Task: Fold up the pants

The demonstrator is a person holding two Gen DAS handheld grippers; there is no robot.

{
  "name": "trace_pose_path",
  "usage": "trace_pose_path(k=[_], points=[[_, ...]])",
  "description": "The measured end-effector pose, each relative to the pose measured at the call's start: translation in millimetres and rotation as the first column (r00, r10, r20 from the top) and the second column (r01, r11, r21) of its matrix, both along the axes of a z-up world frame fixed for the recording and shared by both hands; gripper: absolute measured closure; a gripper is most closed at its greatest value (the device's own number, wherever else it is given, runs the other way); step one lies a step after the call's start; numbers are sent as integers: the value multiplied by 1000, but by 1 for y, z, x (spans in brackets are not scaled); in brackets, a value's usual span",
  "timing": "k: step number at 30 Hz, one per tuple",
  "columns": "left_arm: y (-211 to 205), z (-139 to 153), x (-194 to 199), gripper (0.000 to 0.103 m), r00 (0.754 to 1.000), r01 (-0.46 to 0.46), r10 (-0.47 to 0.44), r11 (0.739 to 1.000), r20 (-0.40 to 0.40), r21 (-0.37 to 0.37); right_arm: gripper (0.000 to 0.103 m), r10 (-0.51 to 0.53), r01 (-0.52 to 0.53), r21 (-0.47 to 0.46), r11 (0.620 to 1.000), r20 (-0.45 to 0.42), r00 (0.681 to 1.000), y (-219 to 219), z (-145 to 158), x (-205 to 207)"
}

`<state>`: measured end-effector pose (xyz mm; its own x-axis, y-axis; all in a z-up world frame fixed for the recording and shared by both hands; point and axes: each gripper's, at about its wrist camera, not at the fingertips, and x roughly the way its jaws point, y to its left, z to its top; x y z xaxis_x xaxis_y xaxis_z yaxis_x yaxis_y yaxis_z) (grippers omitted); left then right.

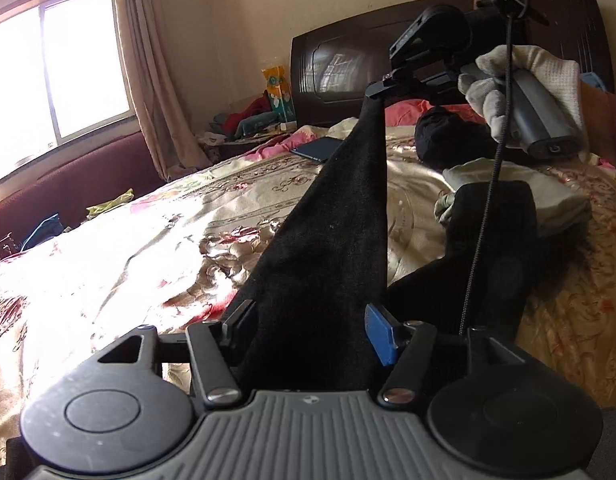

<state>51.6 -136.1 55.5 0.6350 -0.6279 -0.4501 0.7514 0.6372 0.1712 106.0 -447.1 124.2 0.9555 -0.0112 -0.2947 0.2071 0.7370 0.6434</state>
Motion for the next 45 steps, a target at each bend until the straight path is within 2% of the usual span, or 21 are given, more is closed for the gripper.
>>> trace_pose_path(k=[3,5,7,9,11,14,17,22,25,27,30,32,34,36,38,39,42,45], points=[[0,7,-22,21,998,55,-55,998,40,6,101,-23,23,17,1000,16,1000,-3,13,-56],[-2,1,-41,15,992,100,-104,994,74,54,101,-62,62,27,998,-4,998,-7,6,-88],[-8,-12,-53,12,988,139,-146,984,56,113,101,-141,142,18,990,-72,987,-16,-19,-115],[-15,-23,-60,12,985,171,-174,973,5,152,101,-199,211,50,976,-184,963,-33,-55,-126],[-20,-30,-68,12,981,194,-196,965,-7,179,101,-227,254,82,964,-246,942,-43,-82,-130],[-25,-32,-73,12,980,199,-201,961,-9,192,101,-239,267,108,958,-219,946,-45,-89,-136],[-28,-30,-70,12,982,186,-187,966,-11,181,101,-228,248,84,965,-193,954,-42,-79,-135],[-22,-18,-69,12,985,172,-174,977,6,122,101,-187,199,134,971,-98,977,-36,-55,-149],[-21,-20,-68,12,985,169,-171,977,2,130,101,-176,183,124,975,-64,982,-31,-45,-155],[-22,-28,-66,11,986,167,-166,974,-24,152,101,-194,203,107,973,-91,977,-32,-54,-158],[-26,-46,-60,10,982,175,-156,967,-108,187,101,-214,239,108,965,-204,955,-40,-83,-158],[-27,-51,-59,10,976,189,-163,964,-148,186,98,-228,260,81,962,-279,933,-44,-101,-156],[-27,-50,-62,10,974,200,-175,962,-142,183,94,-224,262,123,957,-256,940,-46,-106,-161],[-28,-49,-66,10,976,204,-186,960,-110,192,91,-220,250,121,961,-220,950,-45,-102,-166],[-29,-48,-68,10,978,204,-188,957,-93,204,75,-206,233,108,966,-219,954,-46,-99,-163],[-29,-49,-68,10,978,203,-188,956,-86,211,64,-198,224,103,969,-220,955,-47,-99,-160],[-30,-51,-68,10,979,202,-187,952,-84,231,61,-165,188,98,977,-203,965,-46,-103,-153],[-27,-53,-68,10,978,205,-188,949,-94,240,62,-165,187,79,979,-221,961,-47,-110,-142]])
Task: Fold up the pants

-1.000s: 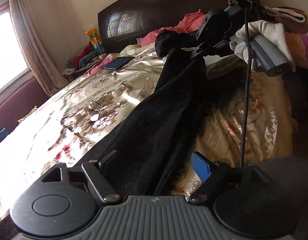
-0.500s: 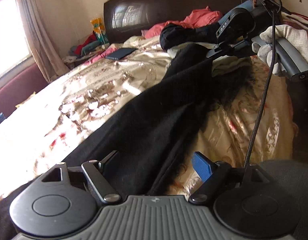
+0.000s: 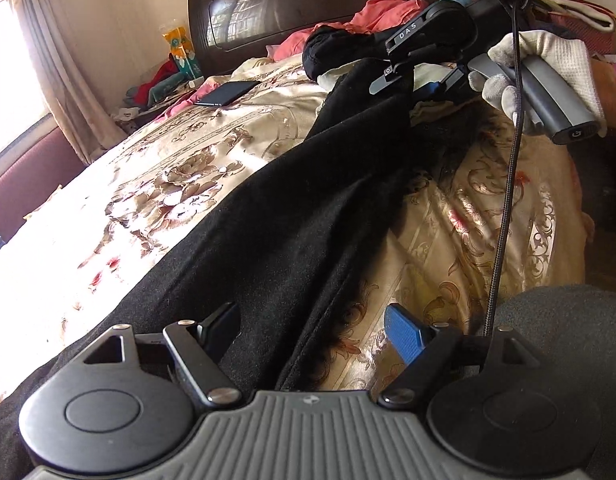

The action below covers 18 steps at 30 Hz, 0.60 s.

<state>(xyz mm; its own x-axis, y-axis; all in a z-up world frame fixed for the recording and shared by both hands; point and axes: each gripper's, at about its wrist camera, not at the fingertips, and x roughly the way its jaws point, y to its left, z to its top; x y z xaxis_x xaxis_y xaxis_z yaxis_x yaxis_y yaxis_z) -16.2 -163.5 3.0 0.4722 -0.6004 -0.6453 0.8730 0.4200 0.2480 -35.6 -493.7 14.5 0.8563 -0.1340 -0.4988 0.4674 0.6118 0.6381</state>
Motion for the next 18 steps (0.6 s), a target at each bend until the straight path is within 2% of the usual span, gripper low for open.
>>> trace_pose_path(k=[6,9,10,12,14,18], points=[[2,5,3,10,999,-18,18,1000,32,-23,62,7,-7,-63,998,-9,1000,5,13,-4],[-4,3,5,10,999,-24,25,999,40,-34,62,35,-37,-58,998,-33,999,6,15,-3],[-7,-1,4,10,998,-24,26,999,59,-27,68,44,-46,-51,998,-41,998,6,14,-1],[-11,-6,6,10,997,-34,35,999,63,-18,89,32,-34,-45,998,-55,998,6,13,2],[-9,-5,9,11,997,-58,59,998,40,-26,89,23,-25,-31,999,-62,998,5,14,4],[13,9,10,11,998,-55,55,997,8,-53,76,12,-20,-89,996,-97,995,12,25,-7]])
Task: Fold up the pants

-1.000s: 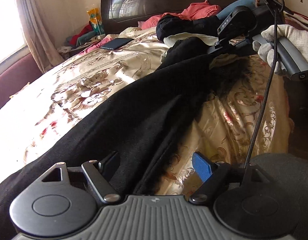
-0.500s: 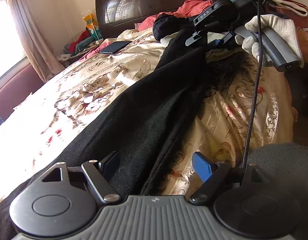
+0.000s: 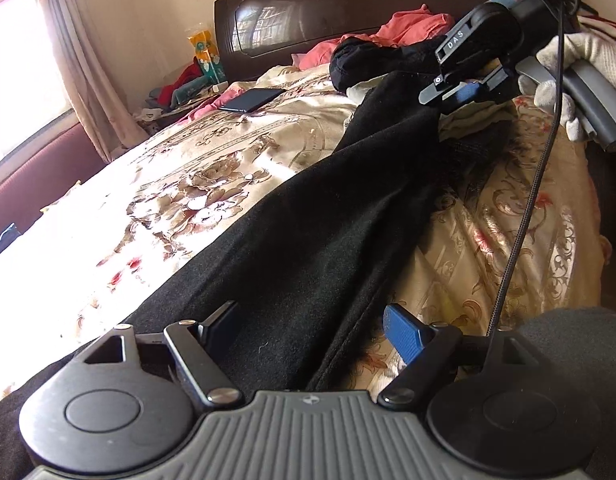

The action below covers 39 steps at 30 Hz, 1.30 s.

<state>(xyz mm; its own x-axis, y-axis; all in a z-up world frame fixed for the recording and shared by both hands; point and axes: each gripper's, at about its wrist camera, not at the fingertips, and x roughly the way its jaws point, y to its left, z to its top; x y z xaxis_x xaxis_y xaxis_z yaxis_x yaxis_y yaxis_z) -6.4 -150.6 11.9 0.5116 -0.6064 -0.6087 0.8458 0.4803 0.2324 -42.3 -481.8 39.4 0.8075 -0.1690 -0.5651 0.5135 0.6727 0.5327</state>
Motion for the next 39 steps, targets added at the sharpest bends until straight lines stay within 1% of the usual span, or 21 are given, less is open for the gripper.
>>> trace_pose_path(k=[1,3,5,7,8,10,12,14,15,16,17,18,20,21,24,29,31,32,34,37,39], points=[[7,3,-1,11,1000,-2,2,1000,0,-4,70,-6,5,-41,999,-6,1000,4,4,-6],[19,6,-1,11,1000,-19,19,1000,18,-2,68,-31,26,-139,990,-38,999,17,12,-19],[28,7,1,11,997,-54,54,999,59,5,68,34,-44,-195,980,-53,998,37,19,-22],[33,6,8,11,993,-96,94,995,72,16,68,164,-167,-175,970,-35,986,63,21,-17],[36,5,13,11,991,-116,114,993,66,26,68,237,-238,-143,961,-27,971,75,18,-11],[38,-1,21,11,989,-139,135,988,64,67,69,379,-381,-109,918,-33,925,102,9,7],[40,-10,26,11,991,-127,121,986,58,109,70,510,-524,-169,835,-122,851,139,-4,30],[37,-19,27,13,994,-105,100,984,38,142,70,588,-631,-240,738,-231,775,168,-16,43],[37,-21,25,19,996,-91,88,985,31,145,70,617,-679,-275,681,-285,734,181,-21,48],[37,-22,21,20,997,-71,68,988,30,138,70,636,-729,-326,601,-358,684,197,-26,50],[36,-23,17,20,998,-62,57,989,42,136,70,642,-756,-360,547,-399,655,205,-28,49],[35,-26,15,20,997,-60,53,988,54,140,70,653,-787,-401,468,-443,614,217,-30,46],[33,-30,17,20,996,-77,70,988,58,133,70,659,-815,-437,380,-491,570,227,-33,43],[30,-31,20,20,994,-102,98,987,44,120,69,651,-822,-457,341,-516,557,230,-35,42],[22,-30,30,20,987,-162,161,984,10,74,69,633,-821,-482,306,-542,554,233,-37,49],[21,-29,23,26,991,-133,132,989,20,60,69,603,-836,-517,184,-612,511,241,-41,56],[23,-32,22,28,991,-134,132,988,30,75,69,579,-828,-548,118,-640,506,244,-42,50],[23,-33,24,28,990,-137,135,987,32,81,68,570,-822,-562,96,-646,508,245,-42,47],[17,-34,27,28,989,-148,146,986,35,78,64,567,-814,-577,71,-648,508,246,-44,46],[7,-32,29,29,990,-137,134,988,48,76,64,562,-805,-589,72,-642,521,249,-49,57],[7,-29,26,29,992,-117,112,990,65,82,64,551,-795,-605,44,-649,524,252,-47,59]])
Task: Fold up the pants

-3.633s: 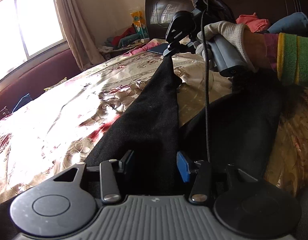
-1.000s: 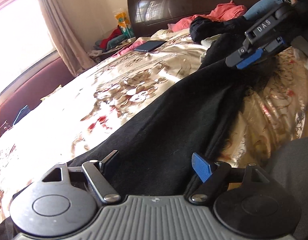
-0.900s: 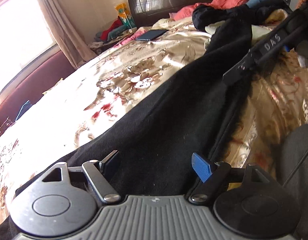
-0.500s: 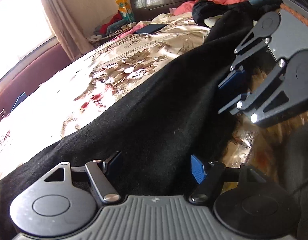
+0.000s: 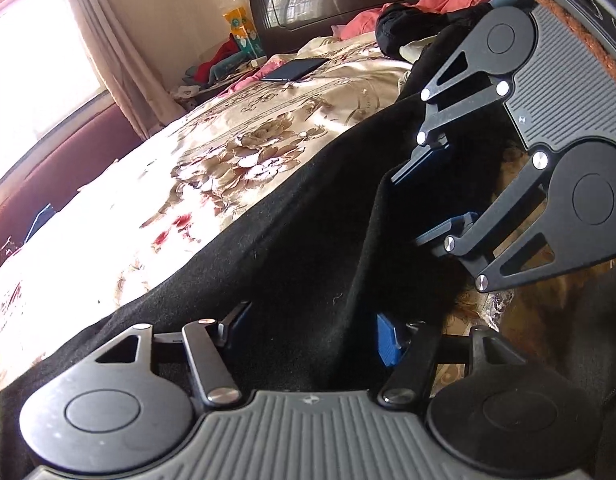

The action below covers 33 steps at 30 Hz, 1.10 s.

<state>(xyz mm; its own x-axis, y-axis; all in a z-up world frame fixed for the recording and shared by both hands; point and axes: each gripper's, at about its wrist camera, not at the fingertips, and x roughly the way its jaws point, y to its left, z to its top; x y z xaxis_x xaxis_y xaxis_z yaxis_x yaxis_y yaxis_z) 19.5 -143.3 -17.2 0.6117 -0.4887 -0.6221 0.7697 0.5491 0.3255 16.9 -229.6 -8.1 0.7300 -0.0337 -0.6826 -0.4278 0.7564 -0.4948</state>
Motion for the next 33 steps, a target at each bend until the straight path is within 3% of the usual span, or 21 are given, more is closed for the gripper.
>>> trace_pose_path(k=[5,8,13,14,16,17,18,19,21,24,26,30,33], points=[[9,-4,-1,32,999,-9,9,1000,-42,10,61,65,-61,-110,992,31,997,-2,1,-17],[-1,-5,3,33,999,-4,4,1000,-38,-3,55,81,-76,-107,991,42,996,-4,-1,-14],[-8,-4,2,34,999,47,-46,998,-26,31,59,79,-78,-66,995,14,997,-4,-6,13],[-5,-4,0,34,998,49,-48,998,-30,34,62,81,-81,-59,995,-1,997,-6,-5,15],[-2,-5,1,34,998,36,-35,999,-44,23,91,97,-99,-44,994,-43,994,-8,-2,15],[-3,-6,2,34,998,27,-26,1000,-51,15,97,92,-95,-42,995,-60,994,-9,-1,13],[-6,-6,5,41,998,20,-19,1000,-59,8,99,84,-86,-33,996,-62,995,-11,-1,11],[-9,-5,9,57,997,17,-18,1000,-80,-5,99,68,-69,-10,998,-60,996,-12,0,10],[-11,3,13,77,993,17,-19,1000,-113,-23,100,27,-24,50,998,-58,998,-14,8,11],[-2,18,2,77,995,67,-68,998,-75,-21,100,16,-14,124,992,-18,1000,-15,33,-1],[0,12,-3,77,990,83,-83,997,-118,-5,100,22,-22,125,992,4,1000,-14,36,-10],[-7,-13,-11,80,988,108,-100,992,-114,62,99,-33,47,161,986,-92,995,-17,-3,-3],[-8,-6,-9,79,987,112,-104,992,-123,60,96,-87,101,209,973,-78,993,-22,-3,-2]])
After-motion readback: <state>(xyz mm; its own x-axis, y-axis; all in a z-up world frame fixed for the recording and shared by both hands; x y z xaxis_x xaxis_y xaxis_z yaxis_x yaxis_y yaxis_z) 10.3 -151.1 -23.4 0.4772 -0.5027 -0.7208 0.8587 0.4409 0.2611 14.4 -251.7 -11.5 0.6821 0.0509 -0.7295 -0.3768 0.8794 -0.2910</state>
